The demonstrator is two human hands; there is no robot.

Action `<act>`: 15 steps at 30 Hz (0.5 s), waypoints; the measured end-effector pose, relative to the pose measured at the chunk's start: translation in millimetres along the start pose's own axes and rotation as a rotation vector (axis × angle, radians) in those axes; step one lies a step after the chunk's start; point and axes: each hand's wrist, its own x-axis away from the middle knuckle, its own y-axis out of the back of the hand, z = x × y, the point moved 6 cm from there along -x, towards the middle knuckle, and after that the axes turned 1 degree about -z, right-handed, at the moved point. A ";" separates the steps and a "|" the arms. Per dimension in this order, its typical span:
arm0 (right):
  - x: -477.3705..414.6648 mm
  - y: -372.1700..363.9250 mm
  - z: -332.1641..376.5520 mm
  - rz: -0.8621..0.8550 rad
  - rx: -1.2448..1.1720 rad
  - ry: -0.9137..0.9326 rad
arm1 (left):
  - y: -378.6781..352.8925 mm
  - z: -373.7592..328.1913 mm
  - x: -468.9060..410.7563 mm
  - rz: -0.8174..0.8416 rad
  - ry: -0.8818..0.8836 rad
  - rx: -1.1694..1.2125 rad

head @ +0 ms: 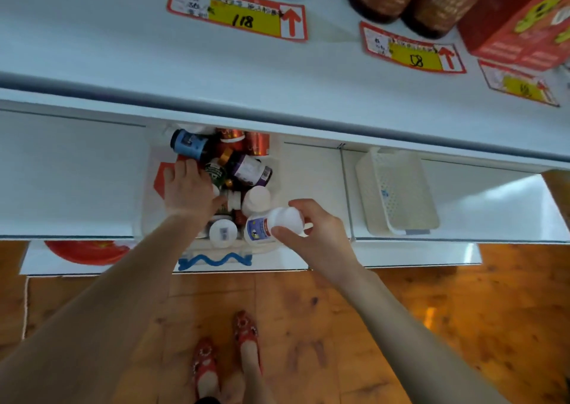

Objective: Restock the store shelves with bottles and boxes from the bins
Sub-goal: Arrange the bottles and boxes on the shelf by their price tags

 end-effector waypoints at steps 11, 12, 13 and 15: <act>16.6 7.7 15.4 -0.025 -0.082 -0.027 | 30.0 23.5 51.2 -0.093 -0.036 0.242; 20.5 9.8 20.3 -0.032 -0.087 -0.017 | 35.9 25.3 59.1 -0.076 -0.046 0.270; 25.2 12.8 25.7 -0.038 -0.090 -0.001 | 42.5 27.3 66.7 -0.041 -0.027 0.327; 35.3 20.6 37.3 -0.045 -0.095 0.027 | 55.9 33.5 84.8 0.007 0.073 0.485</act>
